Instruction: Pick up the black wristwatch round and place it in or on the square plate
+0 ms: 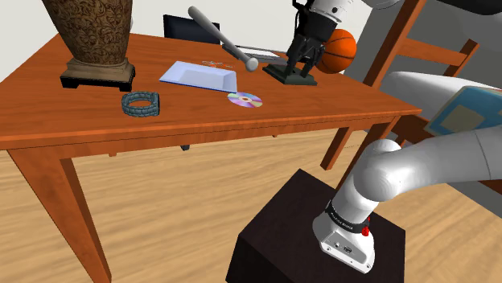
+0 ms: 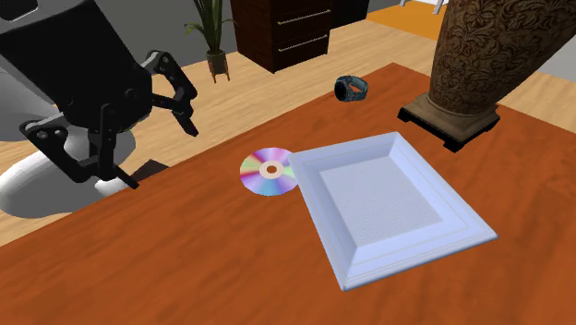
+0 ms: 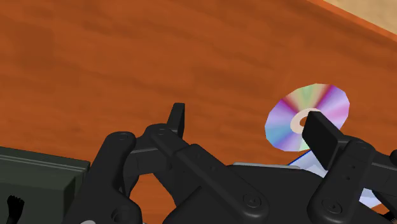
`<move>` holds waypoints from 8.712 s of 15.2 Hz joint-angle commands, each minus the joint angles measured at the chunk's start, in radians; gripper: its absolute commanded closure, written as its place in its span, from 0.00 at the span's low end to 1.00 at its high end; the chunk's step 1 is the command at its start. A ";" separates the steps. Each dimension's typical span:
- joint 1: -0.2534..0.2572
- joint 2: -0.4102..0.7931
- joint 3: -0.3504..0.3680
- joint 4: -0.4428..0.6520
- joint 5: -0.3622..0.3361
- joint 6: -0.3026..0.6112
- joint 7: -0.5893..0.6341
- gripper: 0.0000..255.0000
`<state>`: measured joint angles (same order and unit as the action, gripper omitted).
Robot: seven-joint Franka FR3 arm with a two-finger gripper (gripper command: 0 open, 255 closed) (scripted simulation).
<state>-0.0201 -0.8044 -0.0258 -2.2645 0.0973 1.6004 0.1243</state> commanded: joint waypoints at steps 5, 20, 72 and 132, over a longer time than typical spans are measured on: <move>0.030 0.117 0.074 0.080 0.031 0.007 0.058 0.00; 0.118 0.636 0.328 0.529 0.028 -0.040 0.295 0.00; 0.361 1.272 0.457 1.377 -0.172 -0.382 0.531 1.00; 0.010 1.348 0.333 1.519 -0.203 -0.475 0.040 0.00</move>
<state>-0.0107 0.5420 0.3071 -0.7483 -0.1058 1.1269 0.1644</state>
